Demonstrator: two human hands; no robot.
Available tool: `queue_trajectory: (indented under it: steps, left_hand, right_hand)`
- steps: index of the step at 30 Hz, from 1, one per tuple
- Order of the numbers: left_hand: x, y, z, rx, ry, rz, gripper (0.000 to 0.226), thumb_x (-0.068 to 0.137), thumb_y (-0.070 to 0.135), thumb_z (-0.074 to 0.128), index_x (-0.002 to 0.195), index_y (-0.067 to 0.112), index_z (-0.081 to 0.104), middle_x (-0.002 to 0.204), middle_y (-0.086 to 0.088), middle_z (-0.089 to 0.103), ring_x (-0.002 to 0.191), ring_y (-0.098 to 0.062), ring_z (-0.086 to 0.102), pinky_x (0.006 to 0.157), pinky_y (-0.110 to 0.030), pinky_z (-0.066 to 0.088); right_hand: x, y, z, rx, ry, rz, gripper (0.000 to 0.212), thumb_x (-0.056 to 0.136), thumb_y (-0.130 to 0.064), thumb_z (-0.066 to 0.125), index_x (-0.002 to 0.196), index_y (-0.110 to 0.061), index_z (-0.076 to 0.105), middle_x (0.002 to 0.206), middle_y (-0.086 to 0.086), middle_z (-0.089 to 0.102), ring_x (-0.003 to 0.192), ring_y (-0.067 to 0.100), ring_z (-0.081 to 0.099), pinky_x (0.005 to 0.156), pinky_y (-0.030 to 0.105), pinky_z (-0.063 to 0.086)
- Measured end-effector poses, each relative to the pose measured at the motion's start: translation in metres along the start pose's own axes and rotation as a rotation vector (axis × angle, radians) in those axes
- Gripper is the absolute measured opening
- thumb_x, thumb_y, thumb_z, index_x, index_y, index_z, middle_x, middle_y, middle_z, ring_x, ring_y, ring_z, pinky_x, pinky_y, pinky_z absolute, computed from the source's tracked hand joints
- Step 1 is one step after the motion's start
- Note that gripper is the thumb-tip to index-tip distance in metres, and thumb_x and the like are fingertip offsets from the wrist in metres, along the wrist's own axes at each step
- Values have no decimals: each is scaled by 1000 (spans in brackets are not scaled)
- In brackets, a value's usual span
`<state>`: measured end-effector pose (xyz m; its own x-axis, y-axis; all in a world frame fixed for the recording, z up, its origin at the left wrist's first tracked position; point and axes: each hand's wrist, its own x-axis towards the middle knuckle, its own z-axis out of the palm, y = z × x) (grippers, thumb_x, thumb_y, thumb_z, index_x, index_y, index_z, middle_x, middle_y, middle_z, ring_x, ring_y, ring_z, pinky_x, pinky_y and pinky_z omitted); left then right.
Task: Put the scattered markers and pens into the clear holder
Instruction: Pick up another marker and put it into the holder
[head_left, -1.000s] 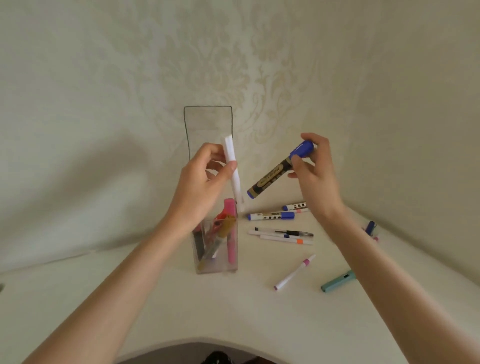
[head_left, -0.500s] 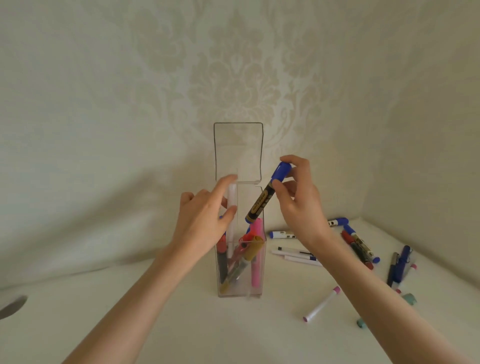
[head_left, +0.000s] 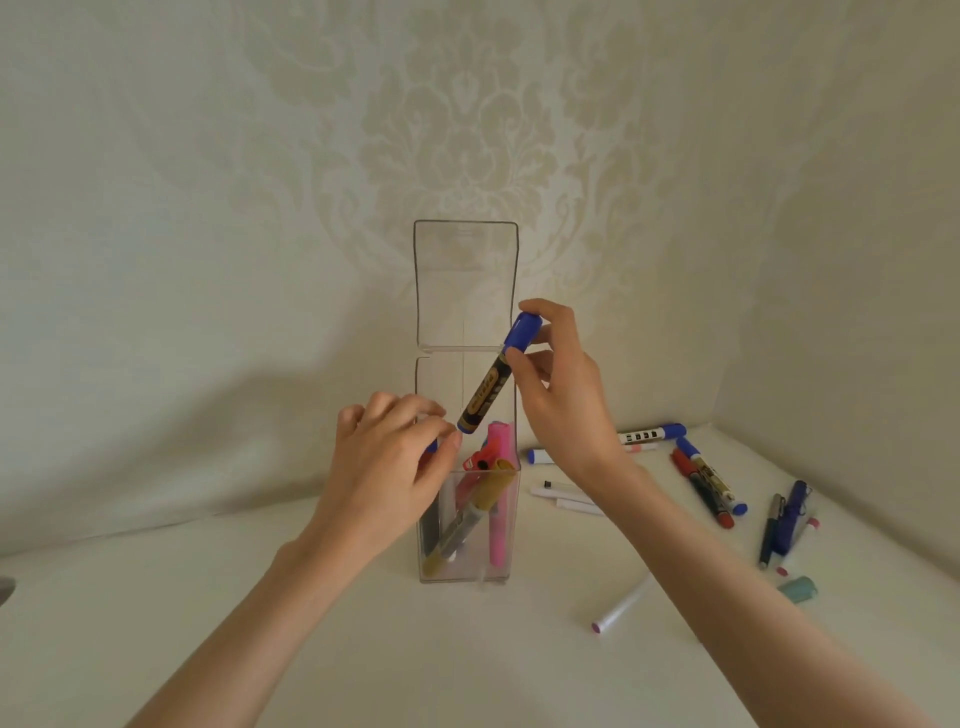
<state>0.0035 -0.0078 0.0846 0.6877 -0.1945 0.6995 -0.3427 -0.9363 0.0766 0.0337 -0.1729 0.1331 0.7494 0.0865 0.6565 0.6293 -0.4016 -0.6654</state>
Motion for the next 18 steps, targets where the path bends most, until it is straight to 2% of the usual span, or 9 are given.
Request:
queue_trajectory:
  steps: [3, 5, 7, 9, 11, 14, 16, 18]
  left_hand:
    - [-1, -1, -6, -147, 15, -84, 39, 86, 40, 36, 99, 18, 65, 108, 1, 62, 96, -22, 57, 79, -32, 30]
    - [1, -3, -6, -213, 9, -110, 36, 85, 37, 39, 103, 16, 63, 111, -1, 59, 101, -21, 57, 81, -31, 31]
    - [1, -3, -3, -268, 23, -93, 33, 85, 33, 42, 103, 14, 62, 110, -3, 56, 100, -20, 58, 80, -34, 39]
    - [1, -4, -1, -342, 38, -88, 33, 85, 33, 42, 103, 13, 61, 109, -3, 54, 97, -19, 59, 80, -43, 49]
    - [-1, -6, 1, -381, 30, -102, 33, 85, 33, 42, 101, 12, 61, 109, -3, 53, 96, -18, 58, 81, -46, 50]
    - [-4, -8, 2, -369, 7, -92, 33, 86, 33, 42, 98, 10, 62, 109, -4, 54, 94, -18, 58, 82, -44, 50]
    - [-7, -8, -1, -360, 6, -73, 34, 85, 34, 40, 96, 11, 63, 106, -3, 54, 94, -19, 58, 82, -45, 49]
    - [-7, -4, -6, -349, 33, -35, 30, 86, 31, 41, 93, 13, 63, 101, -1, 56, 92, -19, 57, 81, -44, 48]
  right_hand:
    - [1, 3, 7, -62, -33, 4, 35, 92, -11, 52, 125, -19, 41, 98, -2, 58, 88, 13, 60, 71, 11, 44]
    - [1, 5, 13, -202, -76, -29, 33, 91, -16, 55, 122, -18, 45, 98, 0, 61, 90, 13, 57, 74, 16, 43]
    - [2, 9, 21, -412, -122, -103, 26, 89, -21, 57, 115, -17, 52, 99, 1, 63, 95, 16, 53, 80, 24, 40]
    - [3, 14, 26, -596, -150, -198, 17, 90, -25, 54, 103, -15, 62, 98, 1, 68, 99, 20, 49, 81, 26, 32]
    - [4, 20, 28, -690, -195, -246, 26, 93, -30, 48, 93, -14, 69, 97, 0, 69, 101, 21, 47, 80, 27, 24]
    - [-3, 28, 24, -765, -310, -336, 45, 91, -41, 43, 76, -14, 76, 104, 3, 67, 105, 28, 49, 93, 38, 33]
    - [-8, 30, 21, -768, -408, -335, 52, 88, -46, 34, 81, -17, 76, 118, 4, 61, 118, 31, 44, 107, 48, 25]
    - [-12, 28, 10, -631, -403, -261, 46, 91, -44, 33, 103, -20, 71, 131, 5, 51, 132, 28, 29, 112, 45, 16]
